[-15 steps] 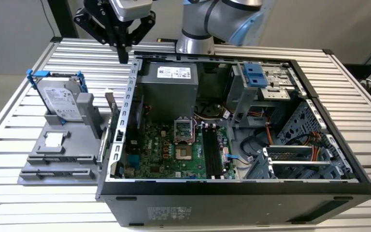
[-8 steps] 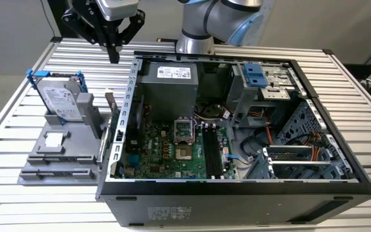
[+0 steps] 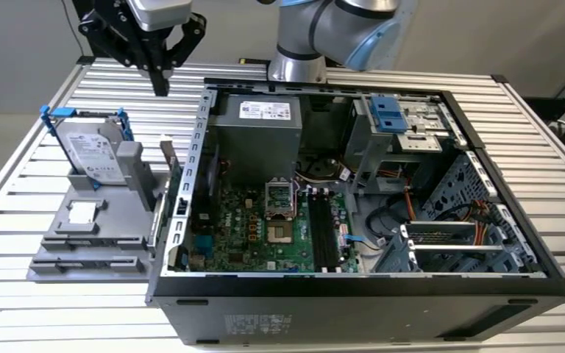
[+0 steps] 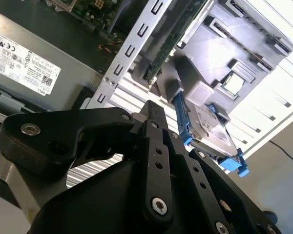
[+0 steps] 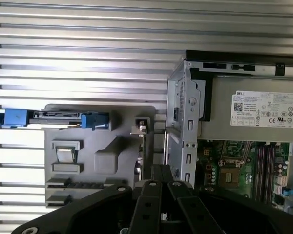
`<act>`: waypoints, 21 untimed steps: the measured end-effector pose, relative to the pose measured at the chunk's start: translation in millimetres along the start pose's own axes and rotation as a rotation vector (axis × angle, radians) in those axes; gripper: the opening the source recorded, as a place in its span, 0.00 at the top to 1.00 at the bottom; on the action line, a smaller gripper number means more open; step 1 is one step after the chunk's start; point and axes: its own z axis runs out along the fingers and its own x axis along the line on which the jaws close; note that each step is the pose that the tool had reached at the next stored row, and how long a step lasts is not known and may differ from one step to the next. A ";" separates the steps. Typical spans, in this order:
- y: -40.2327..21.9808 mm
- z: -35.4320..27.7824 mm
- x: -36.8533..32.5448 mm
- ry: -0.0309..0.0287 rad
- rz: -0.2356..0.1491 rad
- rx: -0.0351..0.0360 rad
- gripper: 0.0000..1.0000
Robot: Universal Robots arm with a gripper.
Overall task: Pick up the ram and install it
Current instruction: 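Reach for the ram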
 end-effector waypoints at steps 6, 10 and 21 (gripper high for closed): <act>0.3 -0.3 15.8 0.0003 -0.005 -0.0001 1.00; 0.5 -0.5 27.5 0.0004 -0.009 -0.0002 1.00; 1.0 -1.2 64.0 0.0008 -0.016 -0.0003 1.00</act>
